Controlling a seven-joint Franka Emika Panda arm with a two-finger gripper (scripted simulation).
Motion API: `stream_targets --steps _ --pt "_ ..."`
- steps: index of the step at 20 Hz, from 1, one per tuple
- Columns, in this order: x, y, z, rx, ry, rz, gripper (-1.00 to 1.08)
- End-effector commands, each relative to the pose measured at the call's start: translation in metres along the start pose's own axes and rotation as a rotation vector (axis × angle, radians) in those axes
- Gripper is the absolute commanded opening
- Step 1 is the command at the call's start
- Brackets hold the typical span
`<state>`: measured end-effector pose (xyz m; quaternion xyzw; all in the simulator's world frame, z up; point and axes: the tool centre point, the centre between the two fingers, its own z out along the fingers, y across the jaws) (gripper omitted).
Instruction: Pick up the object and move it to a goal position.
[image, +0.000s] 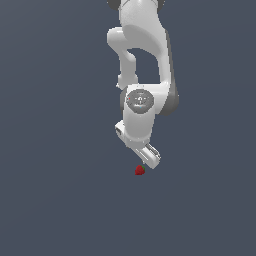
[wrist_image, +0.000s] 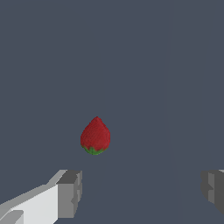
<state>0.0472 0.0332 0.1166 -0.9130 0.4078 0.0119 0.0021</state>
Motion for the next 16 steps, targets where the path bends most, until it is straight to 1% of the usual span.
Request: stream_targets --steps 1,16 --pt "0.001 -0.004 0.004 0.001 0.001 0.068 1.0" --pt "0.006 -0.028 0.029 0.007 0.011 0.461 1.0"
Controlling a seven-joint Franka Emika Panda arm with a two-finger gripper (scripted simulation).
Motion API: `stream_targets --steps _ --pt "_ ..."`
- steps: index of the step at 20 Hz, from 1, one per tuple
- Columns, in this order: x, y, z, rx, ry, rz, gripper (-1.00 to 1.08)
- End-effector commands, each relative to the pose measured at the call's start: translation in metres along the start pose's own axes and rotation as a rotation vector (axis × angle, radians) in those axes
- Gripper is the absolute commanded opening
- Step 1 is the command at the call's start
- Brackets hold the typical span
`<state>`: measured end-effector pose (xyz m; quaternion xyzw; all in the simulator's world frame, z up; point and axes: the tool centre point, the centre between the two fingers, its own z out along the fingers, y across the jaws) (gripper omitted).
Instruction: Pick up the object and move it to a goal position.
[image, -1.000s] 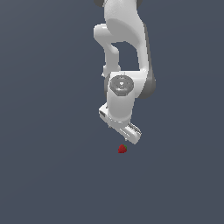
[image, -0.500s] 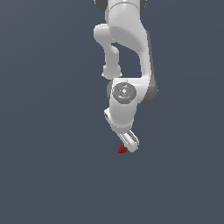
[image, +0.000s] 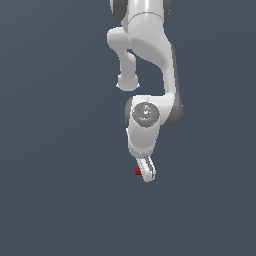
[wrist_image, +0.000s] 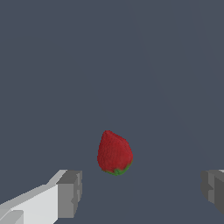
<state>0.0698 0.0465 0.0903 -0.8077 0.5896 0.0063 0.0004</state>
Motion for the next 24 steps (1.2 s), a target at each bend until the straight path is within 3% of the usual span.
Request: stream_targets --steps 1,12,24 --pt "-0.001 -0.004 0.004 0.002 0.002 0.065 1.0" --pt "-0.005 -0.015 0.016 0.007 0.008 0.245 1.0" --pt "-0.006 -0.016 0.024 0.008 0.009 0.273 1.0"
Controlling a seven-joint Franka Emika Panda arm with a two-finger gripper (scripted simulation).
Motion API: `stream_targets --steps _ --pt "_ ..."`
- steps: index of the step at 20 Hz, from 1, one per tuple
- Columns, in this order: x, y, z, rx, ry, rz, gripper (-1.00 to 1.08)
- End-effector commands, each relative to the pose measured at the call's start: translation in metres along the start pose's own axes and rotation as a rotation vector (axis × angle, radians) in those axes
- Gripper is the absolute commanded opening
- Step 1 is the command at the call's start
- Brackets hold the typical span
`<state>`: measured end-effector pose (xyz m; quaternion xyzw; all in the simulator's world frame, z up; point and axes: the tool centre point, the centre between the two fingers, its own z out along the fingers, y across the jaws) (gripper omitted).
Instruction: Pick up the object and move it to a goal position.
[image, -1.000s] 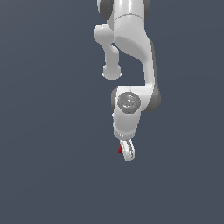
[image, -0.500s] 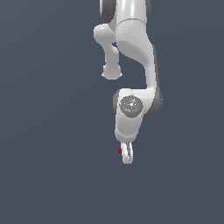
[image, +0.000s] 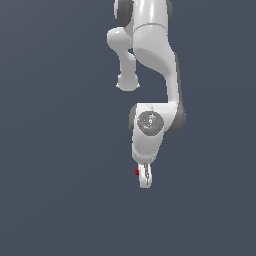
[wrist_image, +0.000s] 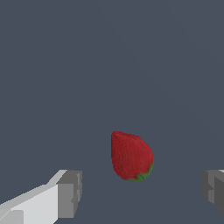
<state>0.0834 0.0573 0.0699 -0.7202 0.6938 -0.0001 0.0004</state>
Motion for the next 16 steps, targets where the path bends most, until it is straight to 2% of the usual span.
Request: stream_targets --steps 1,8,14,15,16 --pt "0.0 0.0 0.007 -0.001 0.0 0.001 1.0" --pt "0.0 0.002 0.042 -0.001 0.0 0.004 1.0" --pt "0.0 0.0 0.047 -0.001 0.0 0.004 1.0" --pt "0.0 0.0 0.047 -0.001 0.0 0.004 -1.0" --pt "0.0 0.0 0.047 -0.001 0.0 0.004 -1.0"
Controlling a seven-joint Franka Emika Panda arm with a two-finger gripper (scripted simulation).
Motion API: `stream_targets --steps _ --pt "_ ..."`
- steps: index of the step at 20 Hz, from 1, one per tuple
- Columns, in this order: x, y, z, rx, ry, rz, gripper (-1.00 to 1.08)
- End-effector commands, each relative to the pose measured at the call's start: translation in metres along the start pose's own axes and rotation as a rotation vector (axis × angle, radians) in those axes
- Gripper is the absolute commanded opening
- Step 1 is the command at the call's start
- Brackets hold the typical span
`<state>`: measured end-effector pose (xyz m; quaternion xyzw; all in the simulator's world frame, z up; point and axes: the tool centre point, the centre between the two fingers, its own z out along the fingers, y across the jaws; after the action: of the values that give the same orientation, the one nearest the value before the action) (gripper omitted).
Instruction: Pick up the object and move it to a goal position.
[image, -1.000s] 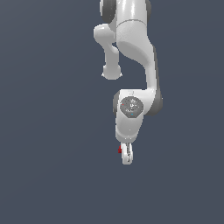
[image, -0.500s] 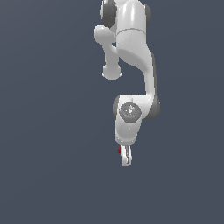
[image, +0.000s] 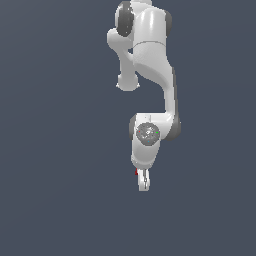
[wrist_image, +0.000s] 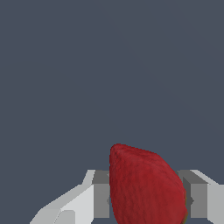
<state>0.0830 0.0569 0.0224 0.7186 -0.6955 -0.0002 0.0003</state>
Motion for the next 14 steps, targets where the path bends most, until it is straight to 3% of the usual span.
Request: stream_targets --steps 1,14 --pt "-0.0002 -0.0004 -0.0002 0.001 0.0 0.0 -1.0" --pt "0.0065 0.0019 -0.0043 0.0 0.0 0.0 -1.0"
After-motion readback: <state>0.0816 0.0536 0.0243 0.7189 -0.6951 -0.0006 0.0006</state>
